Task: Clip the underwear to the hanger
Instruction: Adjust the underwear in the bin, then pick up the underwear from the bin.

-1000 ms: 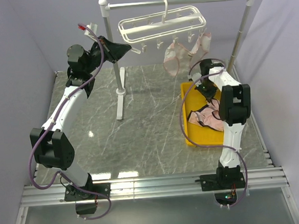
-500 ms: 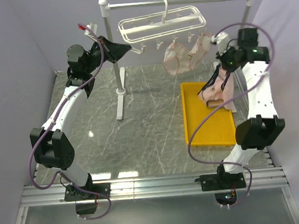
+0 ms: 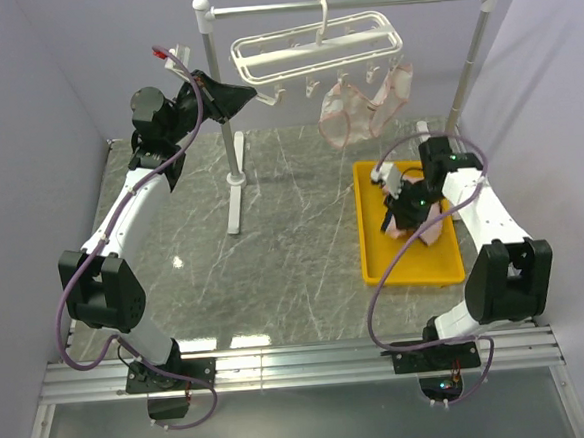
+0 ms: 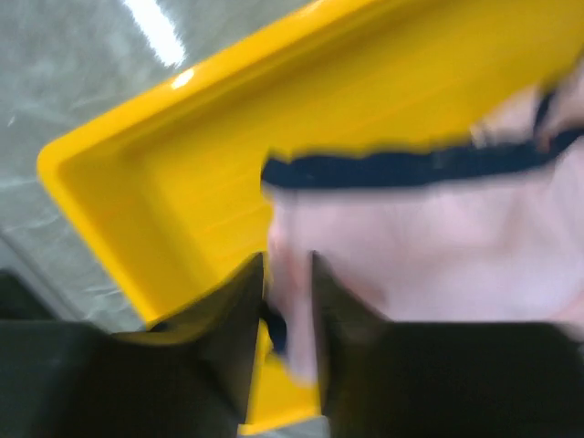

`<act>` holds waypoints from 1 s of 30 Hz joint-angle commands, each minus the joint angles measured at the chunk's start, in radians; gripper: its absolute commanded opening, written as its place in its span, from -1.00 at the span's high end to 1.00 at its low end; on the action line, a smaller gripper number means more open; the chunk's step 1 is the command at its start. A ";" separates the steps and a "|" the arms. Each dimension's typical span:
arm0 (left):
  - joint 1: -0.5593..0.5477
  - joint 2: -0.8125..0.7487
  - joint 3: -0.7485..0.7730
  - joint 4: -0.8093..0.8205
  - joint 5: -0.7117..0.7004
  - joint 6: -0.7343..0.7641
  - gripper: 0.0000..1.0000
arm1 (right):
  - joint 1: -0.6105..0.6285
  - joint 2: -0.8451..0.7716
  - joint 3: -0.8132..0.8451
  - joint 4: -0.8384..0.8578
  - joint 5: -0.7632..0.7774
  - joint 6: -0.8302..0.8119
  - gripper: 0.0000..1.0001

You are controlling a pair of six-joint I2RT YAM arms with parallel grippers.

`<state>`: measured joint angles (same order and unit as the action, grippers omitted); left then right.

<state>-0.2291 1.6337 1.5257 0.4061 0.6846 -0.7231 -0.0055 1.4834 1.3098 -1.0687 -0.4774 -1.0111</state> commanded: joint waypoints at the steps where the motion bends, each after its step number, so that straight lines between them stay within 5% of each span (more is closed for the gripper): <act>1: 0.005 0.002 0.036 0.042 0.009 -0.016 0.99 | 0.001 -0.031 -0.088 0.030 0.009 -0.087 0.22; 4: 0.005 0.005 0.042 0.037 0.007 -0.015 0.99 | -0.010 -0.017 -0.090 0.059 0.057 -0.028 -0.58; 8: 0.005 0.009 0.042 0.045 0.007 -0.030 0.99 | -0.008 -0.090 -0.098 0.081 0.049 0.003 -0.58; 10: 0.005 0.009 0.045 0.042 0.007 -0.029 0.99 | 0.001 -0.123 -0.145 0.088 0.052 -0.020 -0.51; 17: 0.005 0.005 0.042 0.039 0.007 -0.021 0.99 | 0.130 -0.051 -0.190 0.118 0.125 0.058 0.20; 21: 0.005 0.006 0.039 0.043 0.007 -0.022 0.99 | 0.133 0.031 -0.187 0.205 0.129 0.193 0.24; 30: 0.005 0.012 0.045 0.046 0.006 -0.026 0.99 | 0.085 0.291 -0.126 0.345 0.272 0.175 0.33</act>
<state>-0.2291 1.6463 1.5265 0.4095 0.6846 -0.7452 0.1154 1.7367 1.1156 -0.8024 -0.2707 -0.8310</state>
